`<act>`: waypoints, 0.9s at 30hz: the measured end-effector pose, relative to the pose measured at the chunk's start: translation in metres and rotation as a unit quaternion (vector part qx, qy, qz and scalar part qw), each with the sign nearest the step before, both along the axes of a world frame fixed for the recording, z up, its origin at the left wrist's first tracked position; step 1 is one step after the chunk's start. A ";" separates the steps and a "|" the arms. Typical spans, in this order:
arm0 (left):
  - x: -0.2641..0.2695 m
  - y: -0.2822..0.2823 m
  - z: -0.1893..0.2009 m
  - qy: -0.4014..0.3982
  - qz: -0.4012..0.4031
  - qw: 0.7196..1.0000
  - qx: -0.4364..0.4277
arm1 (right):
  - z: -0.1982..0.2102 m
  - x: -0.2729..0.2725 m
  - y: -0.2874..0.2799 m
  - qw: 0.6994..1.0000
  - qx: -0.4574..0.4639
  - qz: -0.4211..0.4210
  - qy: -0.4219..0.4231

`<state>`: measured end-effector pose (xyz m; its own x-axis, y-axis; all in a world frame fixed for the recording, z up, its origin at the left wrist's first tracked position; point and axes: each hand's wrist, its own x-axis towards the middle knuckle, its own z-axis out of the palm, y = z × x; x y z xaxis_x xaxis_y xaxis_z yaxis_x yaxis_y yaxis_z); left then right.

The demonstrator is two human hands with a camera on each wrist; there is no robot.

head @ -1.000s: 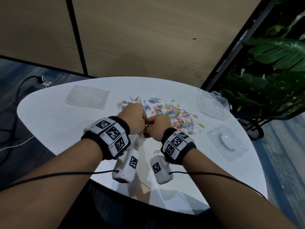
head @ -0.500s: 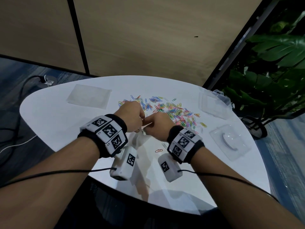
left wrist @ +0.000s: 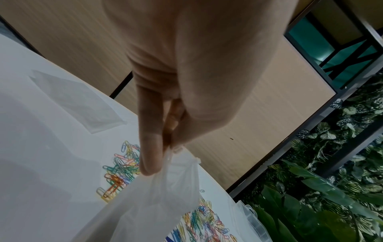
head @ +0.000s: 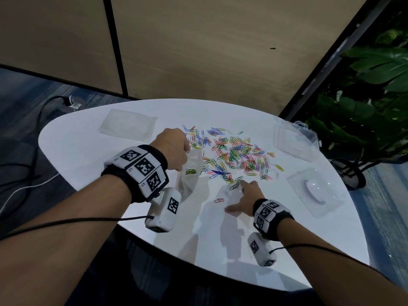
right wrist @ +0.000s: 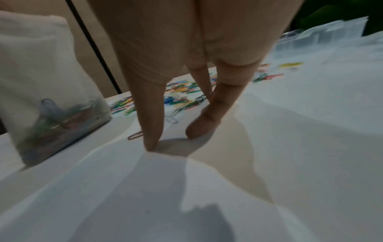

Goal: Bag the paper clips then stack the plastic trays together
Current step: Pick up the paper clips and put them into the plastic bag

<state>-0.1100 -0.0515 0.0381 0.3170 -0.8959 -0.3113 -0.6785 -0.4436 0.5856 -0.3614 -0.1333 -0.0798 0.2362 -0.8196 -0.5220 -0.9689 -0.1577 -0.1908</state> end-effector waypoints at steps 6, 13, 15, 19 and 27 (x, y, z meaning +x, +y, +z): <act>0.004 0.006 0.002 0.004 0.007 1.000 -0.001 | -0.014 0.041 -0.005 0.994 -0.061 -0.053 -0.072; 0.012 0.008 -0.002 0.009 0.018 1.000 -0.007 | -0.020 0.077 -0.036 0.981 -0.117 -0.091 -0.127; 0.012 0.008 -0.002 0.007 0.015 1.000 -0.006 | -0.020 0.084 -0.041 0.982 -0.137 -0.034 -0.127; 0.010 0.009 -0.001 0.004 0.010 1.000 -0.006 | -0.027 0.094 -0.047 0.978 -0.150 0.140 -0.039; 0.009 0.008 -0.001 0.015 0.016 1.000 -0.003 | -0.023 0.093 -0.044 0.955 -0.212 0.209 -0.003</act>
<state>-0.1012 -0.0437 0.0369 0.3356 -0.8874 -0.3161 -0.6467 -0.4610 0.6076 -0.2685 -0.1775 -0.1032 0.5911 -0.7903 -0.1617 -0.8034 -0.5947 -0.0303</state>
